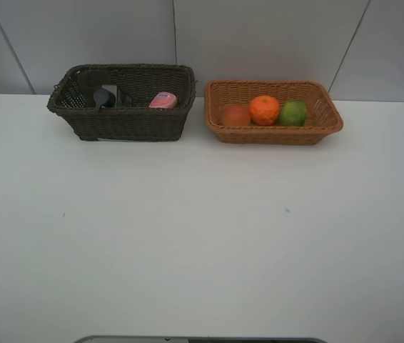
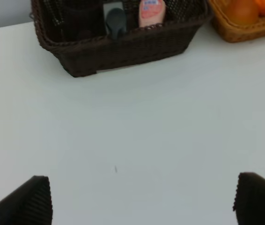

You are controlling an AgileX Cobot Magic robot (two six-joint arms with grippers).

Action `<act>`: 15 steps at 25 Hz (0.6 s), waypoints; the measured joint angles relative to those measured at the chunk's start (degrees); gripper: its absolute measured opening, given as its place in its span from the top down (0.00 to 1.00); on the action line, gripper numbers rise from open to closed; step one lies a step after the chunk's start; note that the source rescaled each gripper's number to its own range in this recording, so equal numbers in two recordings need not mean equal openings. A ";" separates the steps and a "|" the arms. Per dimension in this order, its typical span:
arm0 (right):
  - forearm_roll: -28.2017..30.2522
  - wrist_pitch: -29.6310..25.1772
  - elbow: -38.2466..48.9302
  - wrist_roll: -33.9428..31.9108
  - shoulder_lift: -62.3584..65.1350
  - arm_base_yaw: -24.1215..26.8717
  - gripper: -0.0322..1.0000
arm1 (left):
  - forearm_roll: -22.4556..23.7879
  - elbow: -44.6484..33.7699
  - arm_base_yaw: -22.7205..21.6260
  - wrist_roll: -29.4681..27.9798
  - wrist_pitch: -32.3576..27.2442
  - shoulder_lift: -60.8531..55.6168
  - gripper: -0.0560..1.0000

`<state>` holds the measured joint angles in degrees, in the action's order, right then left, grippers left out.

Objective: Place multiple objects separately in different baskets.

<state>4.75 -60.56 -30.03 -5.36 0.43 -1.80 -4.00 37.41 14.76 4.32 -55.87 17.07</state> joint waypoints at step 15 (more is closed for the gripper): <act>0.00 0.00 0.00 0.00 0.00 0.00 0.00 | -5.13 -8.51 0.00 0.86 -4.25 -12.77 0.00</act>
<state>4.75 -60.56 -30.03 -5.36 0.43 -1.80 -9.13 28.90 14.76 5.18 -60.12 4.29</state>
